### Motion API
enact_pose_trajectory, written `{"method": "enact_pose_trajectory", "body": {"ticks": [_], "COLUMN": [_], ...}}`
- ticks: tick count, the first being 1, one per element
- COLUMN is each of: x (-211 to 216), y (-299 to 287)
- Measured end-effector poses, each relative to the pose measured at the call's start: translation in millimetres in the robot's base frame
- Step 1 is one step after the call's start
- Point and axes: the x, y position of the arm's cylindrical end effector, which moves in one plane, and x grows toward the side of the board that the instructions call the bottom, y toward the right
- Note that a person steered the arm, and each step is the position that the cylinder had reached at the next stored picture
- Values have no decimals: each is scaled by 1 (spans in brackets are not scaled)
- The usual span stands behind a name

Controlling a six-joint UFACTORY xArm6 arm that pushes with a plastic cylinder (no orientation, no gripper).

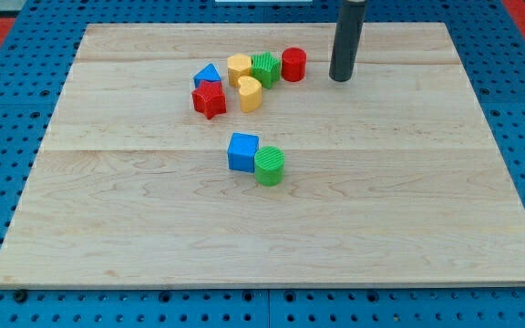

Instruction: Slide the red circle down a bit

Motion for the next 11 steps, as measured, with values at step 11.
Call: {"method": "enact_pose_trajectory", "body": {"ticks": [11], "x": [-20], "y": [-57]}}
